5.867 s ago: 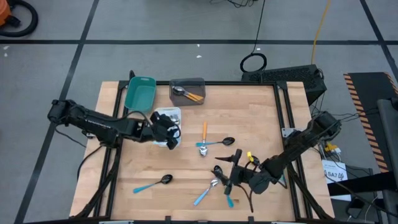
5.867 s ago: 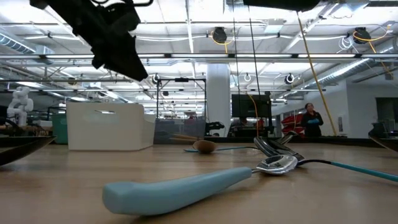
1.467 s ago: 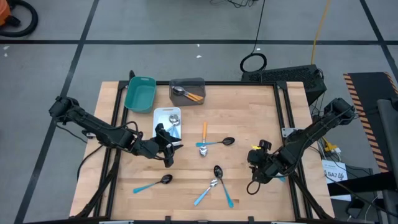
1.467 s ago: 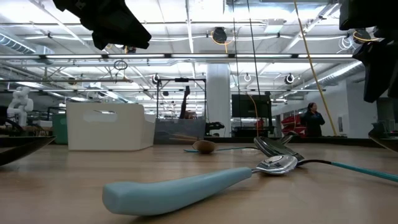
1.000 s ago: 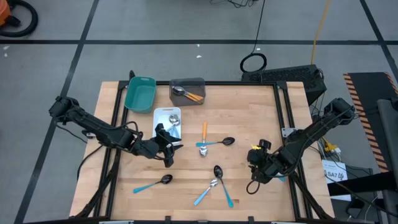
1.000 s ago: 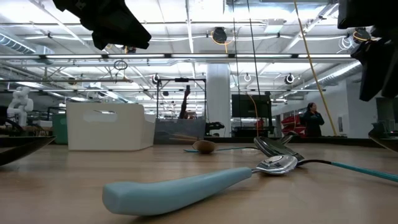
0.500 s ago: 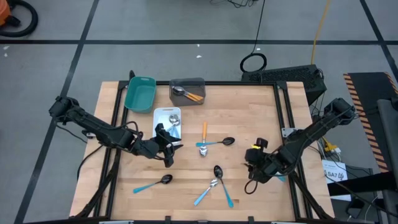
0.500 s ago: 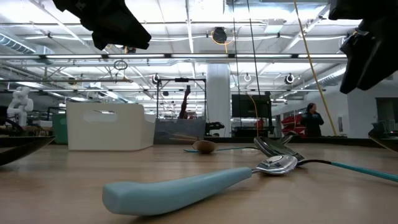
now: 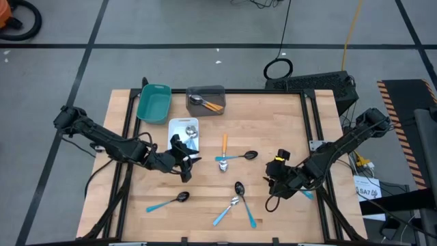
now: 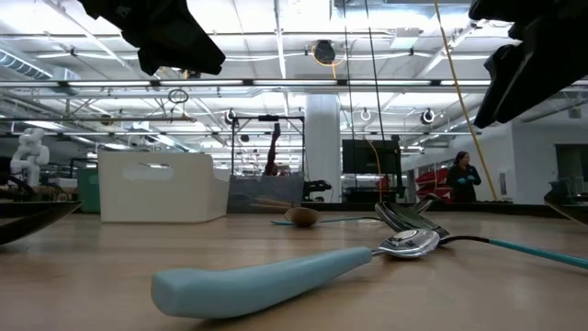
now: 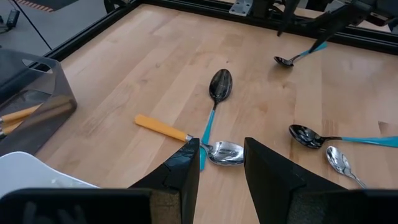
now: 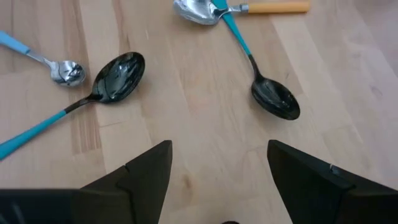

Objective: Sort silverware by color (type)
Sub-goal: Put the orange spoon into the black bin

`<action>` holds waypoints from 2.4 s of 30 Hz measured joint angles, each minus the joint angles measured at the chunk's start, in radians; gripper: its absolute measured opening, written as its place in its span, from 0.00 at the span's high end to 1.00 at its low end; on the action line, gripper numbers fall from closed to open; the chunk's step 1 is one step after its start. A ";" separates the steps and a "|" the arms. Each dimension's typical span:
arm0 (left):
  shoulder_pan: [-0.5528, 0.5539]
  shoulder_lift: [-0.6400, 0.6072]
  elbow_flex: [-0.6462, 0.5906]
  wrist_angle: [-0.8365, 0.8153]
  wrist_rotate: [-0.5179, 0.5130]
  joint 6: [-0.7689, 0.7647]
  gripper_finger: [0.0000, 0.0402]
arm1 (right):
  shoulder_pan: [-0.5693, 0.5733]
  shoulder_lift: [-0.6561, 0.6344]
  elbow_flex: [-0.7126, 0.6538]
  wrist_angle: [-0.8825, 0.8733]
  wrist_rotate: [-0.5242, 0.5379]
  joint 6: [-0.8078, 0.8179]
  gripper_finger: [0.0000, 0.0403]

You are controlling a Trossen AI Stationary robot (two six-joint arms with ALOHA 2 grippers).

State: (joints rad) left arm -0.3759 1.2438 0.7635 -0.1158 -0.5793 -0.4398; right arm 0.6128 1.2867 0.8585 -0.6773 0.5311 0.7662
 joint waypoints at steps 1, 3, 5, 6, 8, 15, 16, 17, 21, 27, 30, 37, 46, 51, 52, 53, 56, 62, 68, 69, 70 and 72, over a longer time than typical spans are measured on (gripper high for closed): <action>0.000 0.000 0.000 0.000 0.000 0.000 0.69 | -0.003 0.001 0.000 0.004 0.008 -0.005 0.36; 0.000 0.000 0.000 0.000 0.000 0.000 0.69 | -0.008 0.008 0.000 0.020 0.026 -0.023 0.36; 0.000 0.000 0.000 0.000 0.000 -0.002 0.69 | -0.013 0.018 0.000 0.034 0.041 -0.048 0.36; 0.000 0.000 0.000 0.000 0.000 -0.002 0.69 | -0.016 0.024 0.000 0.042 0.046 -0.059 0.36; 0.000 0.000 0.000 0.000 0.000 -0.003 0.69 | -0.024 0.038 0.000 0.061 0.047 -0.088 0.36; 0.001 0.000 0.000 0.000 0.000 -0.002 0.69 | -0.053 0.091 0.000 0.124 0.045 -0.172 0.36; 0.001 0.000 0.000 0.000 0.000 -0.002 0.69 | -0.058 0.098 0.000 0.133 0.045 -0.184 0.36; 0.001 0.000 0.000 0.000 0.000 -0.002 0.69 | -0.063 0.102 0.000 0.143 0.045 -0.195 0.36; 0.001 0.000 0.000 0.000 0.000 -0.002 0.69 | -0.080 0.112 0.000 0.172 0.043 -0.208 0.36; 0.001 0.000 0.000 0.001 0.000 -0.002 0.69 | -0.084 0.119 0.000 0.212 0.030 -0.239 0.36; 0.001 0.000 0.000 0.008 0.000 -0.002 0.69 | -0.083 0.120 0.000 0.227 -0.008 -0.255 0.36; 0.001 0.000 0.000 0.009 -0.006 -0.002 0.69 | -0.083 0.120 0.000 0.273 -0.033 -0.259 0.36; 0.001 0.000 0.000 0.009 -0.006 -0.002 0.69 | -0.083 0.120 0.000 0.277 -0.066 -0.257 0.36; 0.001 0.000 0.000 0.009 -0.006 0.001 0.69 | -0.083 0.120 0.000 0.277 -0.119 -0.255 0.36; 0.001 0.000 0.000 0.009 -0.006 0.001 0.69 | -0.083 0.120 0.000 0.277 -0.142 -0.255 0.36; 0.001 0.000 0.000 0.008 -0.006 0.000 0.69 | -0.082 0.120 0.000 0.274 -0.165 -0.251 0.36; 0.001 0.000 0.000 0.008 -0.006 0.000 0.69 | -0.073 0.120 0.000 0.245 -0.224 -0.218 0.36; 0.001 0.000 0.000 0.007 -0.006 0.000 0.69 | -0.051 0.120 0.000 0.107 -0.249 -0.119 0.36; 0.001 0.000 0.000 0.006 -0.006 -0.001 0.69 | -0.037 0.115 0.016 -0.017 -0.248 -0.028 0.36; 0.001 0.000 0.000 0.007 -0.006 -0.001 0.69 | -0.035 0.114 0.023 -0.034 -0.247 -0.014 0.36; 0.001 0.000 0.000 0.006 -0.006 -0.002 0.69 | -0.035 0.114 0.029 -0.048 -0.247 -0.004 0.36; 0.001 0.000 0.000 0.006 -0.006 -0.003 0.69 | -0.034 0.114 0.034 -0.060 -0.245 0.009 0.36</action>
State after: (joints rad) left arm -0.3752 1.2438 0.7631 -0.1101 -0.5858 -0.4425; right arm 0.5786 1.4004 0.8926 -0.7372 0.2864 0.7748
